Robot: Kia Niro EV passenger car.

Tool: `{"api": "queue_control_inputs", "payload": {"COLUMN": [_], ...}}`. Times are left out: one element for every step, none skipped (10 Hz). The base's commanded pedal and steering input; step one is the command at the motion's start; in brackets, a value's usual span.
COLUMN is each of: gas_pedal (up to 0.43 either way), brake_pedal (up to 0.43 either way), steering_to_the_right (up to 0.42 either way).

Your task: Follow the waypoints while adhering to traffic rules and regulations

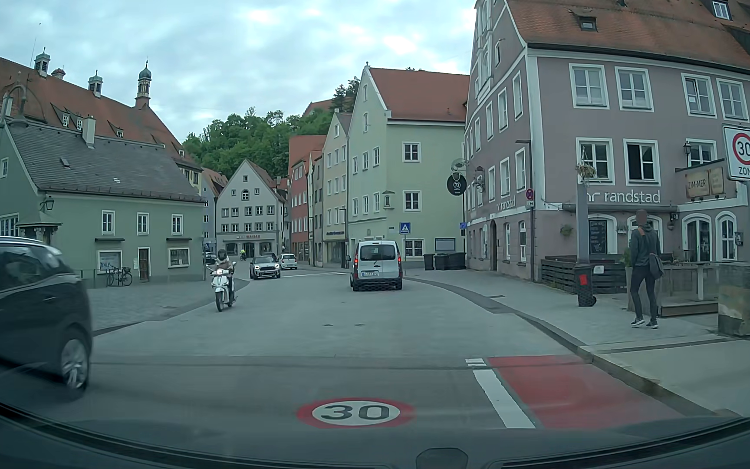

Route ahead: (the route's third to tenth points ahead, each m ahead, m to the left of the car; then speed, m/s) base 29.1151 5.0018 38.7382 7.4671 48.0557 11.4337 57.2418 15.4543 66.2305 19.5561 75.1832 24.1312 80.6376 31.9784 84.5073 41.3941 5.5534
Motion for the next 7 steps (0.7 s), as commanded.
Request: {"api": "queue_control_inputs", "payload": {"gas_pedal": [0.0,0.0,0.02,0.028,0.028,0.028,0.039], "brake_pedal": [0.0,0.0,0.0,0.0,0.0,0.0,0.0], "steering_to_the_right": [0.002,0.003,0.005,0.005,0.005,0.005,0.005]}}
